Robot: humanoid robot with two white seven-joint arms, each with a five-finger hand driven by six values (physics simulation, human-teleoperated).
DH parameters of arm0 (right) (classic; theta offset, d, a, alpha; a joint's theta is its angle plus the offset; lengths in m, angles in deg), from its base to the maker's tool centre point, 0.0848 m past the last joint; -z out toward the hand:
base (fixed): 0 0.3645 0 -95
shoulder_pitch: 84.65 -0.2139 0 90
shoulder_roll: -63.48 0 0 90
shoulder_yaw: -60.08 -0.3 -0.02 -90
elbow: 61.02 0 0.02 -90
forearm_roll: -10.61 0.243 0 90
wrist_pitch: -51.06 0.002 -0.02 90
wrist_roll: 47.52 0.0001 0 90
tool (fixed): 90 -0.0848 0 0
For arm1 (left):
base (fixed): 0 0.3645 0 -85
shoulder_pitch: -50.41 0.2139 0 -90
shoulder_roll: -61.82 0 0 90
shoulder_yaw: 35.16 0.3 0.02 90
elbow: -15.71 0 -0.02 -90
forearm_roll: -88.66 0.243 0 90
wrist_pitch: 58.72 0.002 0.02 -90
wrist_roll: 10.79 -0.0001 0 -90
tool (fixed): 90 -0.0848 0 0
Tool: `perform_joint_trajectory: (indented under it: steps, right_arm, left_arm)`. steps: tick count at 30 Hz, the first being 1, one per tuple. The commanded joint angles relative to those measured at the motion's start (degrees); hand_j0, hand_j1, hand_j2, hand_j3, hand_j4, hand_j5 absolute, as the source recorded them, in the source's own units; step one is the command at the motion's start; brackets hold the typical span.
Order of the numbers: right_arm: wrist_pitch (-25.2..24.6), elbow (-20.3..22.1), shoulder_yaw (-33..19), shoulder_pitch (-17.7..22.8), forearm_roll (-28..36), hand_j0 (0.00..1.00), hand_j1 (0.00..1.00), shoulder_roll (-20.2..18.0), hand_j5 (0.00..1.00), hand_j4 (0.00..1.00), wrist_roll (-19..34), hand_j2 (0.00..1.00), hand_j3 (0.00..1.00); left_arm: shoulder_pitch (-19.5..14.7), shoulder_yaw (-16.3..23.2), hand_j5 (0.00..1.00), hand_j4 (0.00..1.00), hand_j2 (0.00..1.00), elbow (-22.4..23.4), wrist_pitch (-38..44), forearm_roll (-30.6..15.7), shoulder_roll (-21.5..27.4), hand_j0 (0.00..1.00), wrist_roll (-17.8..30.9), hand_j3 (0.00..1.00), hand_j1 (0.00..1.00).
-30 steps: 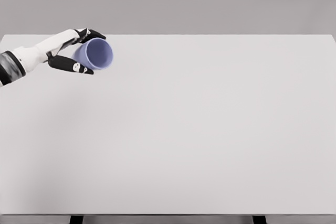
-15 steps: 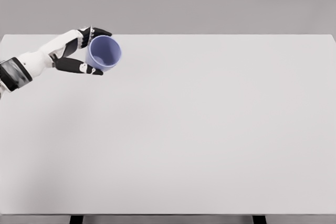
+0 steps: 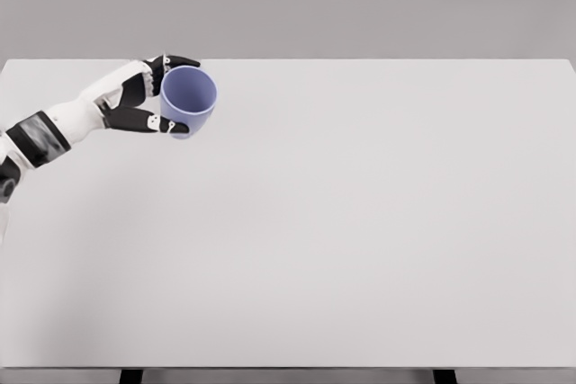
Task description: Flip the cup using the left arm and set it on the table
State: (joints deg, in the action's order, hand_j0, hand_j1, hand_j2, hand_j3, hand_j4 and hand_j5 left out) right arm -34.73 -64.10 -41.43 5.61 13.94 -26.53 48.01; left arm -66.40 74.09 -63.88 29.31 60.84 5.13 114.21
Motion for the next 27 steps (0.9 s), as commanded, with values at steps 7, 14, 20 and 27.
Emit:
perform_joint_trajectory:
  steps: [7,14,20,27]
  right_arm:
    - [0.0,0.0,0.0,-0.1,0.0,1.00,1.00,0.0,1.00,1.00,0.0,1.00,1.00]
    - [0.0,0.0,0.0,0.0,0.0,1.00,1.00,0.0,1.00,1.00,0.0,1.00,1.00]
    - [0.0,0.0,0.0,0.0,0.0,1.00,1.00,0.0,1.00,1.00,0.0,1.00,1.00]
    - [0.0,0.0,0.0,0.0,0.0,1.00,1.00,0.0,1.00,1.00,0.0,1.00,1.00]
  left_arm:
    - [0.6,0.0,0.75,0.75,0.75,0.0,1.1,-4.7,-1.1,0.75,0.0,0.75,0.75]
    - [2.1,-0.1,0.75,0.75,0.75,0.5,1.8,-6.7,-3.1,0.75,0.0,0.75,0.75]
    - [3.2,-1.3,0.75,0.75,0.75,1.5,1.7,-6.6,-5.3,0.75,0.0,0.75,0.75]
    - [5.4,-2.6,0.75,0.75,0.75,2.8,1.4,-6.7,-7.6,0.75,0.0,0.75,0.75]
